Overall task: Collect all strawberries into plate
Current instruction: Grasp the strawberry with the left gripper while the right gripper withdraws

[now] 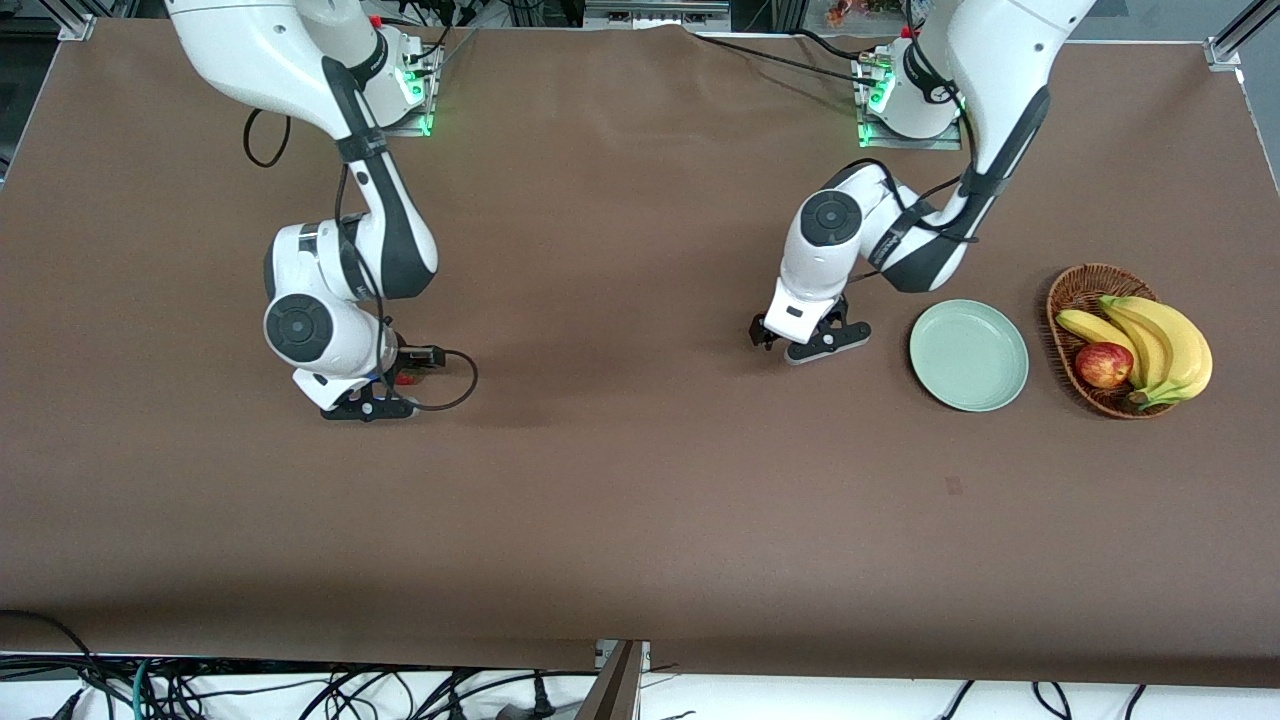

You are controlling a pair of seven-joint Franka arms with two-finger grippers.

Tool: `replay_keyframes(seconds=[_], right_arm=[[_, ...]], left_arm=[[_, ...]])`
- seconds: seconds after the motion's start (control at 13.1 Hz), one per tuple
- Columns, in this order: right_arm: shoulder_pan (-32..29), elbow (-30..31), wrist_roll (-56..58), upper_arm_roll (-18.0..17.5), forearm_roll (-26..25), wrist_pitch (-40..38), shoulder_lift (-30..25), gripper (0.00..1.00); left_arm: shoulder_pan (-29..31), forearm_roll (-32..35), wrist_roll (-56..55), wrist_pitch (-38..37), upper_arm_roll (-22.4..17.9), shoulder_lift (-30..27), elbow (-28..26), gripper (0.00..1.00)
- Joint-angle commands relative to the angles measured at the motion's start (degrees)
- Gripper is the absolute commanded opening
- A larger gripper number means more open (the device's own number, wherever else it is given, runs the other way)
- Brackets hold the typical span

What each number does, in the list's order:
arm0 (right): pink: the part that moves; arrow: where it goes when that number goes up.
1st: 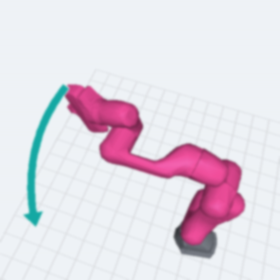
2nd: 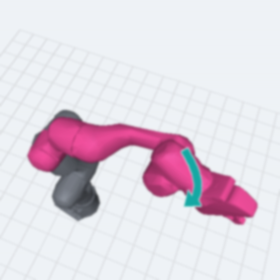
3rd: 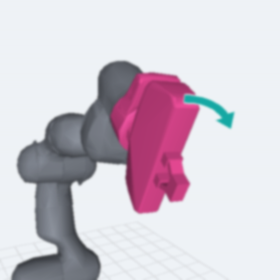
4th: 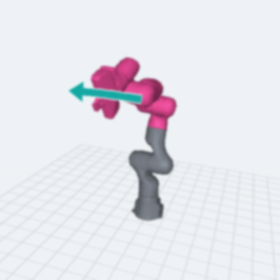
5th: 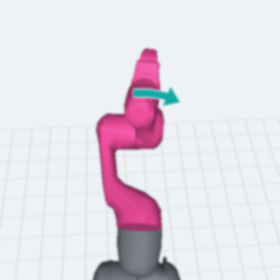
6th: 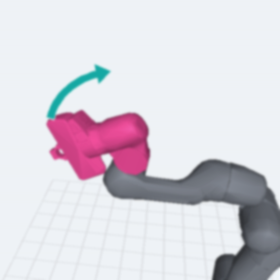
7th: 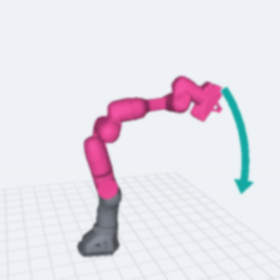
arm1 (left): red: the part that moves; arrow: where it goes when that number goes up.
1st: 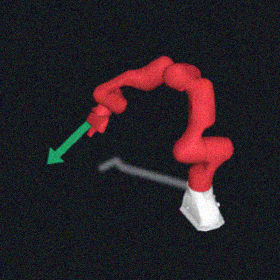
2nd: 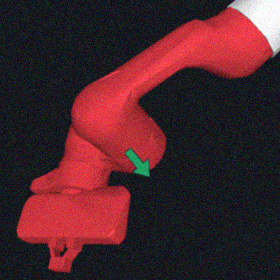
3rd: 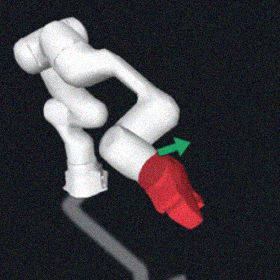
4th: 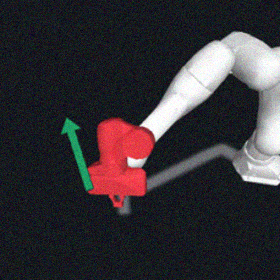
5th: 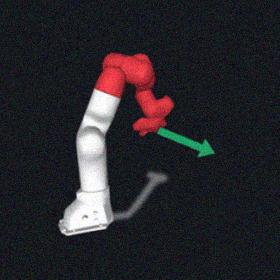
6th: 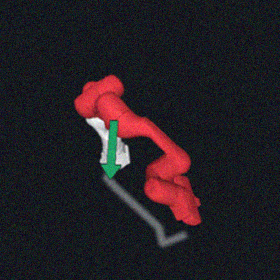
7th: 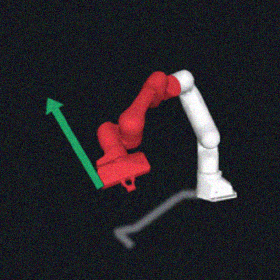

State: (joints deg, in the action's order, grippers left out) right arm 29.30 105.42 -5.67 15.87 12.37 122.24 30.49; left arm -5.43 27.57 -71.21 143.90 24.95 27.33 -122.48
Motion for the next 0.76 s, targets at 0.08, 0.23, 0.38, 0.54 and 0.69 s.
replay_keyframes(seconds=[0.08,0.23,0.38,0.54,0.69], right_arm=[[-0.92,3.2,3.03,-0.58,4.15,3.25,0.71,0.73],[-1.0,3.47,5.21,-0.49,4.15,3.26,0.63,0.72],[-1.7,3.56,6.02,-0.49,4.15,3.35,0.71,0.72],[-2.4,3.56,7.15,-0.49,4.15,3.96,0.89,0.69],[-3.72,3.56,9.69,-0.58,4.24,5.89,2.11,0.67]], left_arm=[[0.51,2.49,-6.3,1.37,2.55,0.18,-1.79,1.0],[0.16,2.49,-7.71,3.83,2.56,0.18,-3.37,1.0],[0.07,2.49,-7.71,3.84,2.64,0.36,-3.47,1.0],[0.07,2.49,-7.89,3.84,2.64,0.36,-3.9,1.0],[0.07,2.49,-9.2,3.84,2.64,0.36,-4.17,0.61]])
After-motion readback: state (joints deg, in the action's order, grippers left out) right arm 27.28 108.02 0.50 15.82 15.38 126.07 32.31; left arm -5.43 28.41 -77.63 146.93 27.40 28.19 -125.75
